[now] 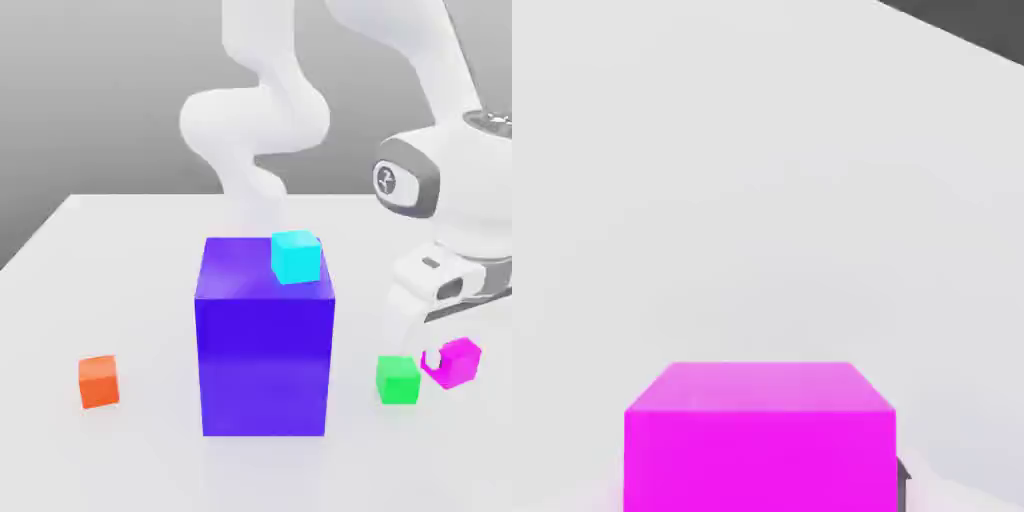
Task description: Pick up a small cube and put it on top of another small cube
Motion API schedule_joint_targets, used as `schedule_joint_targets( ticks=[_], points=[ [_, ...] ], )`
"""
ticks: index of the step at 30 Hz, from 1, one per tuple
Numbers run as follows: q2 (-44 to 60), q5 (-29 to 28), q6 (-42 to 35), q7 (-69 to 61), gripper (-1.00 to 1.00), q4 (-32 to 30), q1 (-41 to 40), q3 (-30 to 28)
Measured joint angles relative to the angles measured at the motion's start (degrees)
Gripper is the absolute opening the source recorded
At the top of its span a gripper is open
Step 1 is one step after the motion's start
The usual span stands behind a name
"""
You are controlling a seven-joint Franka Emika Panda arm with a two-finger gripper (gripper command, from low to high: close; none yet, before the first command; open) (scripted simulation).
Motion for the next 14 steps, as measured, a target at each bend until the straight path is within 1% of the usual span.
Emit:
schedule_joint_targets(
  ticks=[3, 5, 8, 11, 12, 14],
  points=[
    [-5.8, 3.5, 0.7, -0.7, -1.0, -6.2, 1.6, -0.2],
    [-6.3, 3.7, 2.6, -0.1, -1.0, -8.5, 1.8, 0.1],
    [-1.4, -0.4, 7.8, 3.0, -1.0, -8.9, 0.8, 0.1],
    [4.9, -7.9, 13.4, 8.3, -1.0, -8.7, 0.4, -1.5],
    [6.1, -9.6, 14.5, 9.5, 1.0, -8.7, 0.7, -2.0],
    [6.1, -9.6, 14.5, 9.5, 1.0, -8.7, 0.7, -2.0]
  ],
)
